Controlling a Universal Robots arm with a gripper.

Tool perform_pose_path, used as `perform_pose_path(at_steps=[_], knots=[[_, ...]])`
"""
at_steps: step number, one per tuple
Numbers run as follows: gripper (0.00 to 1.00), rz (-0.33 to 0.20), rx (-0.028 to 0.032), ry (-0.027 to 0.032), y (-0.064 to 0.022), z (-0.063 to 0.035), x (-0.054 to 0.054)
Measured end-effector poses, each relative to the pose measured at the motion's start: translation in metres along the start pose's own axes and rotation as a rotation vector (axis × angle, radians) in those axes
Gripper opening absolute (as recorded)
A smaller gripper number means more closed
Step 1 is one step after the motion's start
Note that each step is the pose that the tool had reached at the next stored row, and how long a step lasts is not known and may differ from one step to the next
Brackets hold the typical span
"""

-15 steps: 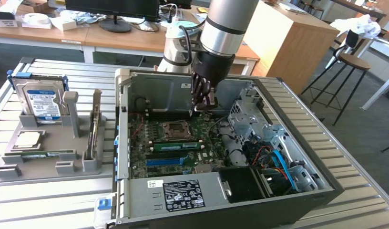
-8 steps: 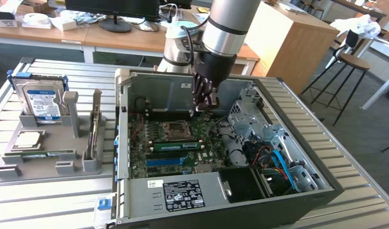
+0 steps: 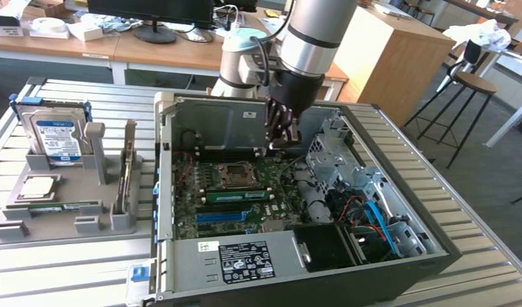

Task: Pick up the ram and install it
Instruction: 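Press down the ram until it locks into place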

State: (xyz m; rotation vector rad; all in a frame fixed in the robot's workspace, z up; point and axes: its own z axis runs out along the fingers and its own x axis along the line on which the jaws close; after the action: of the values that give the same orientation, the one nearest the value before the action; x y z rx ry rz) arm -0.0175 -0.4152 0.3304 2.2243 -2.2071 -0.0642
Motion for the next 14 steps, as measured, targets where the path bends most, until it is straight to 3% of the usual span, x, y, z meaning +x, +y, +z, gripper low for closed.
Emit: perform_pose_path(at_steps=[8,14], knots=[[0.10,0.000,0.0000,0.0001,-0.0141,-0.0001,0.000],[0.10,0.000,0.0000,0.0001,-0.0184,-0.0001,0.000]])
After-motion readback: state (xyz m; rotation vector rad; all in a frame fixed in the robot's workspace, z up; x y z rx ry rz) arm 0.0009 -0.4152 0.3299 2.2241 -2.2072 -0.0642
